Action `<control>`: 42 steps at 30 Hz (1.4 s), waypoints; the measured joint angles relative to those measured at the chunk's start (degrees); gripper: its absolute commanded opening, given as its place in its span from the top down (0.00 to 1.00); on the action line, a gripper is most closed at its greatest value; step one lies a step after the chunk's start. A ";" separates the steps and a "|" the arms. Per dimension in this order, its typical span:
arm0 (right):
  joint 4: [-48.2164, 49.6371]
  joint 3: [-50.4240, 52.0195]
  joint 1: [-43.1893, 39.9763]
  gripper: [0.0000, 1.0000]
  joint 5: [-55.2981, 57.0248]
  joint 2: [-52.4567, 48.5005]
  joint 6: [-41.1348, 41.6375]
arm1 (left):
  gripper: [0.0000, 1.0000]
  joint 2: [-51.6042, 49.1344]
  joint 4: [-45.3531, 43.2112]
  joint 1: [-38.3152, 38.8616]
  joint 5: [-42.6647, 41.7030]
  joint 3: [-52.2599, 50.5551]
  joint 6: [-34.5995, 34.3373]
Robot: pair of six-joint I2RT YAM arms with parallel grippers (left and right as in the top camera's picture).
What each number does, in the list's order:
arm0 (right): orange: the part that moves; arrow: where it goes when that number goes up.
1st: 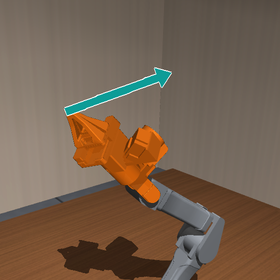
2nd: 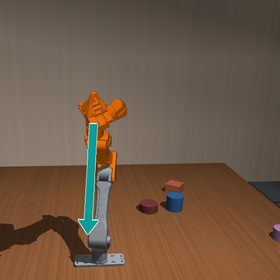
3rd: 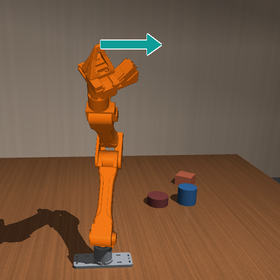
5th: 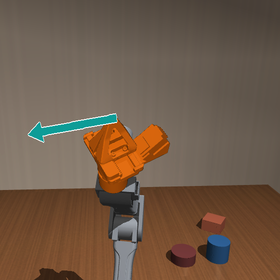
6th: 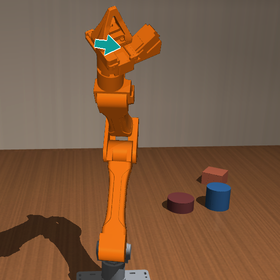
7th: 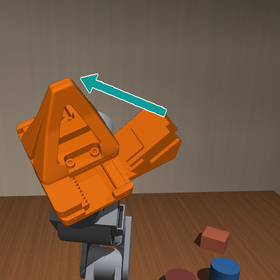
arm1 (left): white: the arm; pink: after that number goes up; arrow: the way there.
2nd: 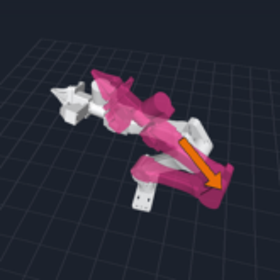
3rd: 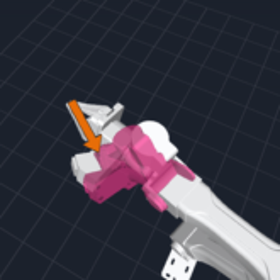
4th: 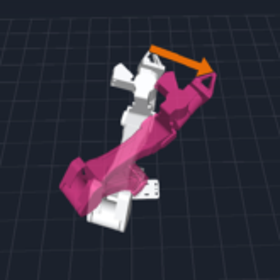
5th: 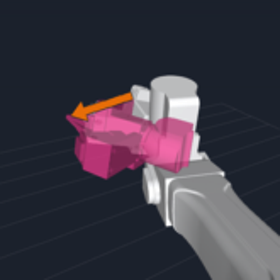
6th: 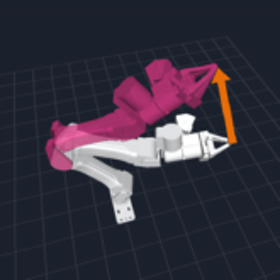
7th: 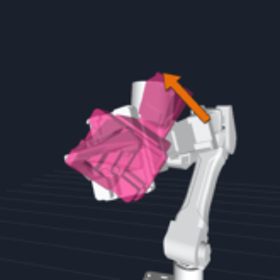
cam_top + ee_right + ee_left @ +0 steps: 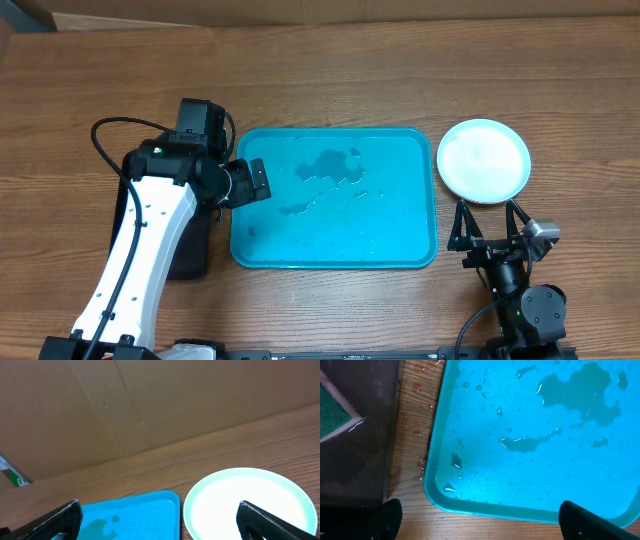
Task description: Clean dirty plates on tray and stack at the side
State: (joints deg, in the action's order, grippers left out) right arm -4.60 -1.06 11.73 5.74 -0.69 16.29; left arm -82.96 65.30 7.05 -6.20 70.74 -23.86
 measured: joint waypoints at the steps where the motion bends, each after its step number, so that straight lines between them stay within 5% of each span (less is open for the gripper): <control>1: -0.02 0.00 -0.02 0.00 0.00 0.00 -0.09 | 0.00 0.00 0.00 0.00 0.00 0.00 0.02; 42: 0.02 0.00 -0.02 0.00 0.00 0.00 -0.31 | 0.01 0.00 0.59 0.00 3.02 0.00 0.07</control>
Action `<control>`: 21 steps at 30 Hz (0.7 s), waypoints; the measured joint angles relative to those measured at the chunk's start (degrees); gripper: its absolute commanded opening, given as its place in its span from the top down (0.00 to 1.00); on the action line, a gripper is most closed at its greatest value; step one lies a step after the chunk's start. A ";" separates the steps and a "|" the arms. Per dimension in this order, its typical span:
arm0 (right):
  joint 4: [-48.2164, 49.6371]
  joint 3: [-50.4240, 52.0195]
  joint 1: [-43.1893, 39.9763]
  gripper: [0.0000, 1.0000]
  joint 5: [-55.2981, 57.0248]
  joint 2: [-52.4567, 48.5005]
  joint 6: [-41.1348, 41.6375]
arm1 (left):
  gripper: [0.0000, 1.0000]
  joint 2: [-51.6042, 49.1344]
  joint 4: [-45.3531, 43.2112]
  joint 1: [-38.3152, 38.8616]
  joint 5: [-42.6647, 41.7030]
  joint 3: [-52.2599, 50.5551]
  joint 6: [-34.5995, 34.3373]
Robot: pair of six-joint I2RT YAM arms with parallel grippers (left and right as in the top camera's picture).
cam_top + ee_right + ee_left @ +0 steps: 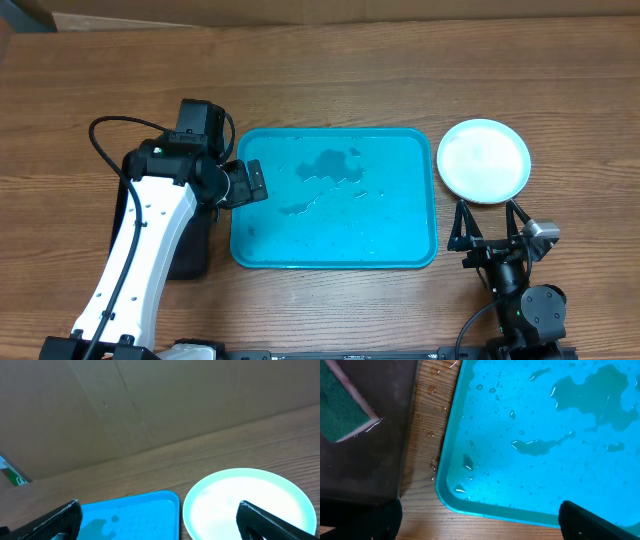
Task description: Clean dirty plates on tray and stack at the side
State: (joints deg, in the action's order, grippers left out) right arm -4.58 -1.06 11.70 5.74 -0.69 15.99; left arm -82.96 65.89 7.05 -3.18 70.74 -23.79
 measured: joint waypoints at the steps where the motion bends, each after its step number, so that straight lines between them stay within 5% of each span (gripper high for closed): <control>1: -0.02 0.00 0.00 0.00 0.00 0.00 -0.02 | 0.00 0.00 0.07 0.00 0.02 0.00 0.00; 12: -0.02 0.02 0.00 0.00 0.00 0.00 -0.02 | 0.00 3.80 -1.03 0.00 0.44 -1.81 0.07; 21: -0.02 0.00 0.00 0.00 -0.02 0.00 -0.13 | 0.00 18.84 -14.73 0.00 -0.63 -14.64 6.51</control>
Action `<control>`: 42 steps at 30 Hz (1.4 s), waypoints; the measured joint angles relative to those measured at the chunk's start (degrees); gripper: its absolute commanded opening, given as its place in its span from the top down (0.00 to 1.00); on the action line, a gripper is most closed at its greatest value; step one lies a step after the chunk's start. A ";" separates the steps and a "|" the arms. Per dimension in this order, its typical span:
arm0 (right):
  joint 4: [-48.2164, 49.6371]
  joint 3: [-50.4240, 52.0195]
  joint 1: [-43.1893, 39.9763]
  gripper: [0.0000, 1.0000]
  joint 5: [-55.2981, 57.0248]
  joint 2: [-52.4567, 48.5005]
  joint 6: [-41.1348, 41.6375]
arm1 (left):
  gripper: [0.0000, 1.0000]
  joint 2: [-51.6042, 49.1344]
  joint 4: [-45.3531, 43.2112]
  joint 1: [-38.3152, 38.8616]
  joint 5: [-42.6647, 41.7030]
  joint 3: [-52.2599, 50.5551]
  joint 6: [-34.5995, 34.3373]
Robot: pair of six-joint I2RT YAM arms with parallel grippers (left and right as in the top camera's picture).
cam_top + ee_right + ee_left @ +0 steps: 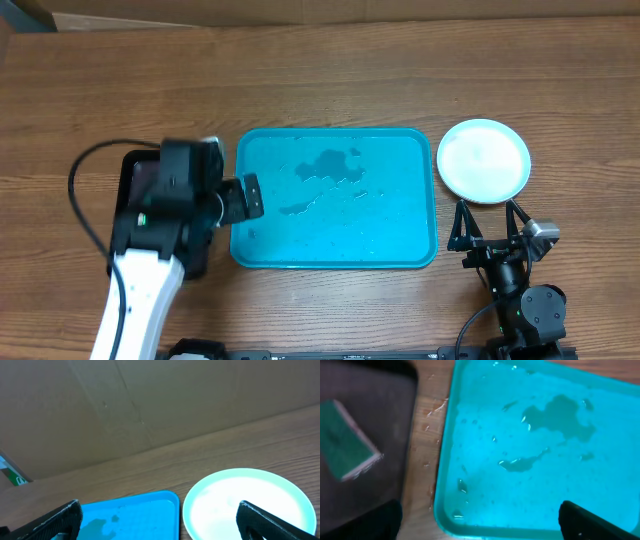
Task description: Clean dirty plates on tray and stack at the side
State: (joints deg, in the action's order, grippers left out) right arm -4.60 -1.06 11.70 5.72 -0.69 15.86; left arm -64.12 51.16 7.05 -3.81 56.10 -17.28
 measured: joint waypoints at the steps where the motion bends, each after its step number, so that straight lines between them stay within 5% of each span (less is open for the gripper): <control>1: 0.02 0.00 0.00 0.00 -0.02 0.00 -0.04 | 0.00 2.19 -2.36 0.00 -0.68 -2.58 1.36; 9: 0.02 0.00 0.00 0.00 0.02 0.00 -0.04 | 0.01 18.58 -21.99 0.00 -5.73 -22.69 7.48; 18: 0.00 0.00 0.00 0.00 -0.37 0.00 -0.07 | 0.00 31.67 -34.12 0.00 -6.91 -41.11 8.72; 42: 0.02 0.02 0.00 0.00 -0.37 0.00 -0.04 | 0.00 48.92 -40.41 -0.76 -7.91 -51.30 8.74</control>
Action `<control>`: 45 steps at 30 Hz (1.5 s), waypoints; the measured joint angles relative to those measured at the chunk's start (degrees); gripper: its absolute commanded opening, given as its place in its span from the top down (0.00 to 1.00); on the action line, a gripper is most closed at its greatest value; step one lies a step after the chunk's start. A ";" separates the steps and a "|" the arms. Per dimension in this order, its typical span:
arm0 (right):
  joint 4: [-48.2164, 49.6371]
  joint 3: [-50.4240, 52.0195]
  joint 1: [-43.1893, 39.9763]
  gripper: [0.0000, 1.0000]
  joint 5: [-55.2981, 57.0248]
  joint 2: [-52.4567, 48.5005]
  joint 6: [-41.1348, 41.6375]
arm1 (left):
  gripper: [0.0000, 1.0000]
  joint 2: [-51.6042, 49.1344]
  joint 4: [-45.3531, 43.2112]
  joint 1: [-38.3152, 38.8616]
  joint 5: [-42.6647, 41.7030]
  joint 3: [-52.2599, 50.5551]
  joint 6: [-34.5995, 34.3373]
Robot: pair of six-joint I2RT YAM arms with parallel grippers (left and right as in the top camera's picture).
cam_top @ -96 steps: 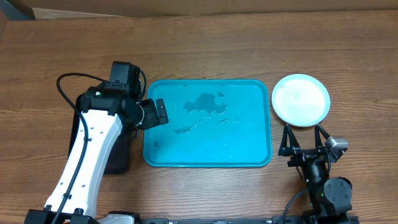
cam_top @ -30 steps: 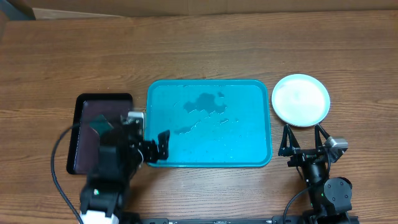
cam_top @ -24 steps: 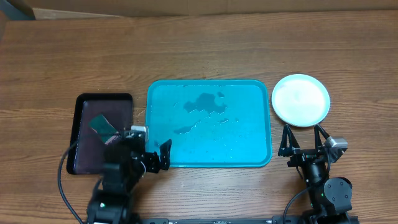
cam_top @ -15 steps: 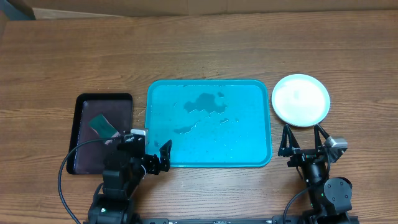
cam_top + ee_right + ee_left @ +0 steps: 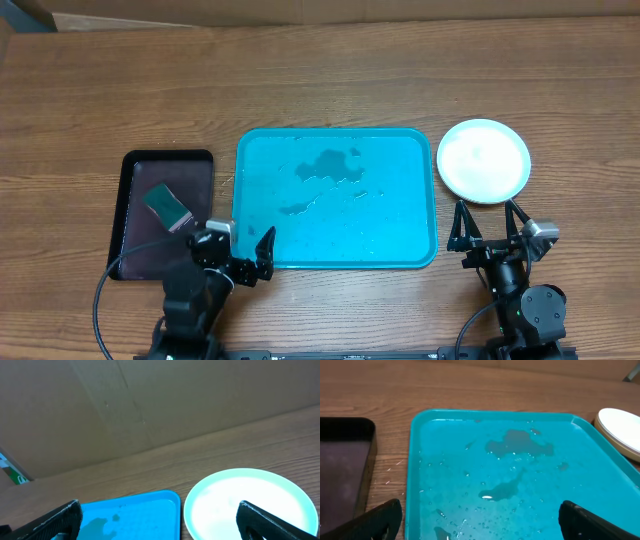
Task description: Clean dirty plates on tray and stack at the side
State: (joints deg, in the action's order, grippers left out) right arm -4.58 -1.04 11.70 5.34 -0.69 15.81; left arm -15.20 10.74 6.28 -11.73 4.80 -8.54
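The blue tray (image 5: pixel 420 215) lies mid-table, wet with puddles (image 5: pixel 328 163) and holding no plates; its rim (image 5: pixel 415 460) fills the left wrist view. A white plate (image 5: pixel 484 160) with a pale green rim sits to the tray's right (image 5: pixel 245 497). My left gripper (image 5: pixel 237 256) rests open at the tray's near left corner, nothing between its fingers (image 5: pixel 385 517). At the near right, below the plate, my right gripper (image 5: pixel 488 228) stands open and empty, fingers (image 5: pixel 57 517) wide.
A dark tray (image 5: pixel 135 255) at the left holds a green sponge (image 5: pixel 168 206). A cardboard wall (image 5: pixel 150 405) stands behind the table's far edge.
My left arm has drawn back from beside the tray's left edge to the near table edge, still open. The dark tray and sponge now show uncovered. The right arm is unchanged.
My left gripper hung open over the tray's left edge, the sponge lying on the dark tray beside it. It then stood further left and nearer. Now it rests at the front edge. Plate and right gripper stayed put.
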 measured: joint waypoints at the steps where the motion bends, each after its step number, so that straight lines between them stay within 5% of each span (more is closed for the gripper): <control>1: -0.02 -0.02 0.00 0.00 0.00 0.00 0.00 | 0.01 1.03 -0.33 -0.07 -0.13 -0.79 0.00; 22: -0.02 0.00 0.00 0.00 0.00 0.00 -0.02 | 0.00 14.29 -11.61 -1.90 1.99 -4.13 0.02; 45: 0.00 -0.02 0.00 0.00 -0.02 0.00 0.00 | 0.00 14.36 -6.38 -1.90 10.54 -4.28 2.82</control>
State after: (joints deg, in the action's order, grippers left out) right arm -4.58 -1.06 11.70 5.32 -0.69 15.81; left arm -0.84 4.36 4.38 -1.19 0.51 -5.72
